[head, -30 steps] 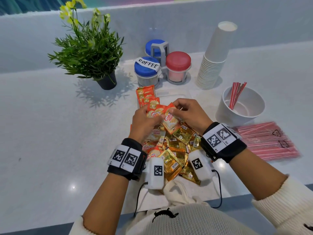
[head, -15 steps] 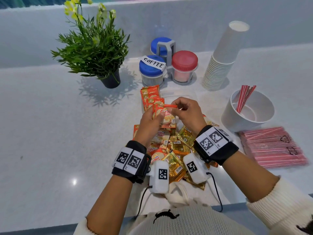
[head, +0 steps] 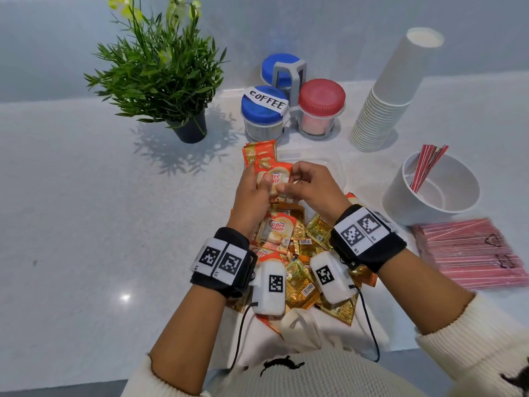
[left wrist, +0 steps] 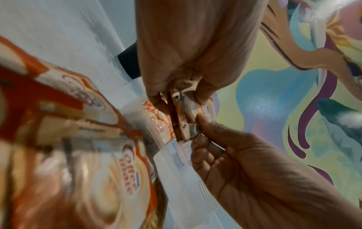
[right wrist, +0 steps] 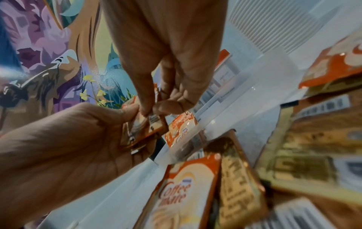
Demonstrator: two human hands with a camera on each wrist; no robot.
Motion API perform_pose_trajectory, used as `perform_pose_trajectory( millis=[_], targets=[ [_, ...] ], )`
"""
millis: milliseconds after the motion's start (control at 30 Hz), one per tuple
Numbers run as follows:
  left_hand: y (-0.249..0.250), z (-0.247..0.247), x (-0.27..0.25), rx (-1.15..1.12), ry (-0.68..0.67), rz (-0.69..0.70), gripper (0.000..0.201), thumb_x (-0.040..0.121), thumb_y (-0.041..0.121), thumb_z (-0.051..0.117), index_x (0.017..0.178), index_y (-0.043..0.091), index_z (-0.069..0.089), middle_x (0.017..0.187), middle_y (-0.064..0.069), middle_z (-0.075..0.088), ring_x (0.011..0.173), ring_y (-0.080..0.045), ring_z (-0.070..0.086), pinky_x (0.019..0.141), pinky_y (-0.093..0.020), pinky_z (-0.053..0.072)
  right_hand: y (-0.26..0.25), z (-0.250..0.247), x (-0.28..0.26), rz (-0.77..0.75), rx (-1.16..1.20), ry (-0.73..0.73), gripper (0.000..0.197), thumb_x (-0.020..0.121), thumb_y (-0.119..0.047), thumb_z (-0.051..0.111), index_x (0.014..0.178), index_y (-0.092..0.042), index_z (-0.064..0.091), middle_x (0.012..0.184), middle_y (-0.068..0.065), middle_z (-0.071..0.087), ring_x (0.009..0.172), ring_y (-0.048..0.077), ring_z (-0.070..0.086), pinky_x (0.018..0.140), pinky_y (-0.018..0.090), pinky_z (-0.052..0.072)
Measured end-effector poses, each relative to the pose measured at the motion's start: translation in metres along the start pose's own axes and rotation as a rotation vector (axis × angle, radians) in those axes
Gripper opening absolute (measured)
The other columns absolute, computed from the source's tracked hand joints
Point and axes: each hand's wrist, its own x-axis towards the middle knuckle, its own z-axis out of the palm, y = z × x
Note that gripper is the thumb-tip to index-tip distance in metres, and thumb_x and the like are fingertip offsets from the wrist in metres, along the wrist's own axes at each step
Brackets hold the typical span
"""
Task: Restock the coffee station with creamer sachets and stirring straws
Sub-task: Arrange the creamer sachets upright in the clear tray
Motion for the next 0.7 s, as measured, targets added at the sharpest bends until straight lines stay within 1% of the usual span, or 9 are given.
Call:
perform_pose_trajectory(
  millis=[67,167,233,333,367,433,533,600,700],
  targets=[
    [0.002,-0.003,0.006,0.030,0.005,0.007,0.033,0.094,0.023,0.046,0.126,0.015,0.050,0.124,-0.012,0.058,0.112,-0.025,0.058,0.099,-0.048,0.046,-0.003,0.000,0.005,-0.012,-0.042,-0.019,0.016,0.077,-0.002,0.070,0.078,-0.013,0.058,0.068,0.000,0.057,0.046,0.000,0.055,0.048,0.014,0.046],
    [0.003,-0.012,0.018,0.088,0.051,0.006,0.022,0.091,0.019,0.054,0.112,0.015,0.052,0.126,-0.017,0.048,0.113,-0.024,0.053,0.100,-0.040,0.046,-0.006,-0.003,0.017,-0.021,-0.114,0.078,0.015,0.077,-0.001,0.069,0.085,-0.008,0.060,0.073,0.004,0.060,0.053,0.005,0.055,0.047,0.012,0.045],
    [-0.001,-0.018,0.028,0.196,0.100,-0.063,0.031,0.090,0.015,0.055,0.121,0.015,0.049,0.130,-0.014,0.040,0.119,-0.025,0.045,0.104,-0.041,0.040,-0.005,-0.007,0.024,-0.013,-0.174,0.128,0.015,0.077,-0.002,0.070,0.085,-0.009,0.060,0.075,0.006,0.061,0.057,0.010,0.055,0.049,0.013,0.047],
    [-0.005,-0.024,0.035,0.348,0.061,-0.168,0.048,0.088,0.020,0.056,0.133,0.017,0.041,0.133,-0.014,0.035,0.126,-0.030,0.040,0.107,-0.046,0.036,0.002,-0.011,0.028,0.042,-0.349,0.043,0.015,0.076,-0.006,0.072,0.074,-0.014,0.060,0.071,0.004,0.060,0.065,0.017,0.056,0.064,0.028,0.049],
    [-0.006,-0.024,0.035,0.363,0.025,-0.185,0.053,0.085,0.022,0.057,0.135,0.017,0.039,0.133,-0.015,0.034,0.126,-0.032,0.040,0.107,-0.047,0.036,0.004,-0.011,0.028,0.061,-0.404,0.004,0.020,0.075,-0.007,0.073,0.067,-0.017,0.057,0.067,0.000,0.058,0.069,0.017,0.055,0.066,0.027,0.047],
    [-0.007,-0.022,0.036,0.375,-0.025,-0.198,0.057,0.084,0.019,0.055,0.137,0.016,0.035,0.134,-0.016,0.032,0.127,-0.033,0.039,0.107,-0.045,0.037,0.006,-0.008,0.029,0.075,-0.495,-0.027,0.026,0.075,-0.011,0.073,0.061,-0.021,0.054,0.065,-0.007,0.053,0.073,0.015,0.052,0.059,0.019,0.039],
    [-0.010,-0.021,0.036,0.396,-0.053,-0.173,0.054,0.090,0.010,0.054,0.139,0.015,0.032,0.134,-0.017,0.033,0.131,-0.031,0.032,0.101,-0.032,0.034,0.003,-0.002,0.032,0.067,-0.579,-0.030,0.008,0.078,-0.013,0.071,0.081,-0.009,0.064,0.070,-0.006,0.053,0.070,0.011,0.048,0.050,0.006,0.030],
    [-0.012,-0.021,0.037,0.401,-0.067,-0.157,0.052,0.092,0.009,0.052,0.139,0.017,0.031,0.133,-0.016,0.034,0.131,-0.030,0.029,0.097,-0.028,0.032,0.003,0.003,0.034,0.058,-0.600,-0.012,0.011,0.079,-0.013,0.069,0.088,-0.010,0.065,0.071,-0.006,0.052,0.070,0.011,0.047,0.047,0.001,0.032],
    [-0.013,-0.020,0.036,0.397,-0.074,-0.148,0.051,0.093,0.013,0.051,0.139,0.020,0.030,0.134,-0.017,0.032,0.129,-0.027,0.033,0.088,-0.023,0.028,0.003,0.010,0.036,0.065,-0.597,0.054,0.021,0.081,-0.014,0.067,0.100,-0.004,0.066,0.090,0.006,0.062,0.080,0.012,0.049,0.048,0.003,0.033]
  ],
)
